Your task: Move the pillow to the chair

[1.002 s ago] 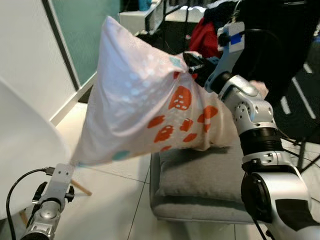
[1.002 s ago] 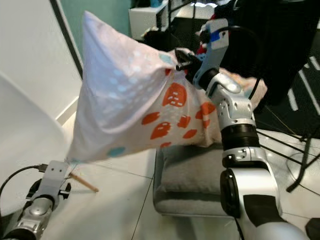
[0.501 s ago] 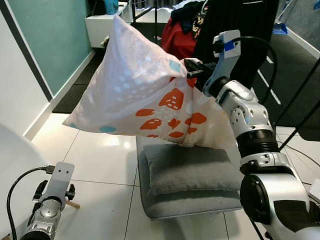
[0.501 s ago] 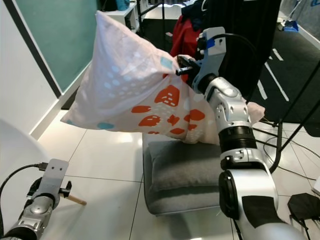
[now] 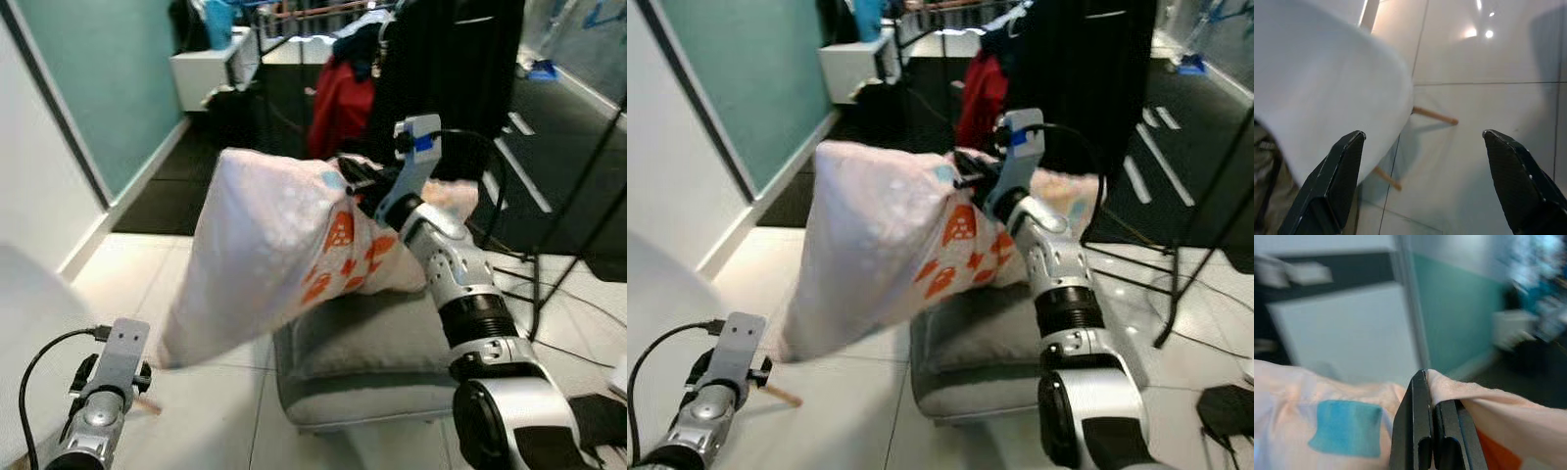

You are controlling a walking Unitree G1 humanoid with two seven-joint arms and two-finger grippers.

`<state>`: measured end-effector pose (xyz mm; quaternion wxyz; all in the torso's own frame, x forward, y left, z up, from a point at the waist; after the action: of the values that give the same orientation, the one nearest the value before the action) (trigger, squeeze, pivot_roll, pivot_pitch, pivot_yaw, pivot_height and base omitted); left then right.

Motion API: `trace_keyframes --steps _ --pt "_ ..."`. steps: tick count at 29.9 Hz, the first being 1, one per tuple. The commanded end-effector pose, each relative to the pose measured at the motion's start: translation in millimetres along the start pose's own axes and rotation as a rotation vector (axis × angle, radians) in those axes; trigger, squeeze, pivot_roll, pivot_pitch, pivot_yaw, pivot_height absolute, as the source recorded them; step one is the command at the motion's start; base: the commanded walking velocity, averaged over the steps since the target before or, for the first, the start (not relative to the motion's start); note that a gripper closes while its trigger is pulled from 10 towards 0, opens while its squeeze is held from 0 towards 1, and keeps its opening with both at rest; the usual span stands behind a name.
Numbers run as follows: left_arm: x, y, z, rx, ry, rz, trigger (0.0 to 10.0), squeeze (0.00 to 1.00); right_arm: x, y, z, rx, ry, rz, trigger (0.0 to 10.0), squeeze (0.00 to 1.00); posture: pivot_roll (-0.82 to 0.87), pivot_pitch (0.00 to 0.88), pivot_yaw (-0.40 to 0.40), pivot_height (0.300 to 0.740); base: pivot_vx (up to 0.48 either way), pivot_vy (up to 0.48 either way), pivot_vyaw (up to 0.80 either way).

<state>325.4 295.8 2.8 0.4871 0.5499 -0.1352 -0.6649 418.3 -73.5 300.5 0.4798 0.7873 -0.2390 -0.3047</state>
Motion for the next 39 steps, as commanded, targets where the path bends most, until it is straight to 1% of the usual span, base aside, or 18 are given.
trace_keyframes --steps 1,2,4,5,7,9,11,13,14,18,21,23,24,25,27,30,37,39 --pt "4.6 -7.0 2.0 -0.020 -0.023 -0.008 10.0 0.00 -36.5 33.4 -8.6 0.117 0.161 0.038 10.0 0.00 -0.17 0.051 -0.005 0.740 0.000 0.000 0.79" --pt "4.6 -7.0 2.0 -0.020 -0.023 -0.008 10.0 0.00 -36.5 33.4 -8.6 0.117 0.161 0.038 10.0 0.00 -0.17 0.051 -0.005 0.740 0.000 0.000 0.79" --pt "7.5 -4.7 2.0 -0.012 -0.032 -0.004 10.0 0.00 -51.2 37.2 -10.0 0.139 0.221 0.036 10.0 0.00 -0.17 0.048 -0.005 0.740 0.000 0.000 0.79" --pt "7.5 -4.7 2.0 -0.012 -0.032 -0.004 10.0 0.00 -51.2 37.2 -10.0 0.139 0.221 0.036 10.0 0.00 -0.17 0.048 -0.005 0.740 0.000 0.000 0.79" --pt "9.8 -3.8 2.2 -0.009 -0.039 0.001 10.0 0.00 -63.6 41.0 -11.2 0.160 0.270 0.028 10.0 0.00 -0.16 0.043 0.000 0.740 0.000 0.000 0.79" --pt "11.3 -3.9 2.5 -0.009 -0.044 0.008 10.0 0.00 -68.9 41.9 -11.7 0.167 0.292 0.020 10.0 0.00 -0.16 0.038 0.000 0.740 0.000 0.000 0.79" --pt "12.2 -3.5 2.6 -0.008 -0.047 0.012 10.0 0.00 -71.9 38.2 -11.9 0.160 0.300 0.012 10.0 0.00 -0.15 0.040 0.001 0.740 0.000 0.000 0.79" --pt "12.4 -3.2 2.6 -0.007 -0.048 0.013 10.0 0.00 -73.1 36.3 -11.7 0.155 0.303 0.009 10.0 0.00 -0.15 0.037 -0.002 0.740 0.000 0.000 0.79" --pt "12.5 -2.4 2.4 -0.005 -0.049 0.014 10.0 0.00 -74.4 30.4 -12.3 0.137 0.301 0.010 10.0 0.00 -0.15 0.038 -0.003 0.740 0.000 0.000 0.79" --pt "12.6 -2.2 2.4 -0.002 -0.053 0.013 10.0 0.00 -77.5 21.3 -12.9 0.114 0.302 -0.003 10.0 0.00 -0.15 0.040 -0.004 0.740 0.000 0.000 0.79" --pt "13.2 -2.5 2.6 -0.003 -0.057 0.013 10.0 0.00 -78.7 18.6 -12.7 0.109 0.305 -0.009 10.0 0.00 -0.15 0.039 -0.003 0.740 0.000 0.000 0.79" --pt "15.1 -2.3 3.0 -0.001 -0.065 0.016 10.0 0.00 -80.3 11.6 -11.6 0.094 0.307 -0.029 10.0 0.00 -0.15 0.042 -0.006 0.740 0.000 0.000 0.79" --pt "15.1 -2.3 3.0 -0.001 -0.065 0.016 10.0 0.00 -80.3 11.6 -11.6 0.094 0.307 -0.029 10.0 0.00 -0.15 0.042 -0.006 0.740 0.000 0.000 0.79" --pt "17.6 -1.2 3.5 0.006 -0.075 0.026 10.0 0.00 -80.3 2.2 -9.9 0.074 0.301 -0.050 10.0 0.00 -0.15 0.043 -0.006 0.740 0.000 0.000 0.79" --pt "18.4 -0.7 3.7 0.009 -0.078 0.029 10.0 0.00 -80.2 -0.9 -9.4 0.067 0.299 -0.057 10.0 0.00 -0.15 0.043 -0.006 0.740 0.000 0.000 0.79" --pt "19.0 0.2 3.6 0.011 -0.082 0.029 10.0 0.00 -82.6 -6.8 -8.7 0.051 0.301 -0.069 10.0 0.00 -0.16 0.047 -0.008 0.740 0.000 -0.448 0.79" --pt "16.9 2.4 2.9 0.016 -0.069 0.045 10.0 0.00 -85.4 -8.7 -7.3 0.044 0.307 -0.076 10.0 0.00 -0.16 0.052 -0.007 0.740 0.000 -0.480 0.79" --pt "15.5 3.3 2.6 0.020 -0.063 0.050 10.0 0.00 -85.6 -8.9 -6.6 0.044 0.307 -0.076 10.0 0.00 -0.16 0.053 -0.006 0.740 0.000 0.000 0.79"
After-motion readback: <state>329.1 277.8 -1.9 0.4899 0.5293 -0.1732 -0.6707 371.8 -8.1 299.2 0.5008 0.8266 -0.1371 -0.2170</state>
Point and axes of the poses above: a point about 5 cm out from each wrist's last joint towards the gripper, its own z axis pointing back from the gripper into the wrist, its own y axis along the axis of the wrist's last joint, x = y × z, the point moved 5 cm from there along -z, pointing out of the wrist towards the gripper, and after that the axes turned 12 degrees about -z, right-handed, at the moved point
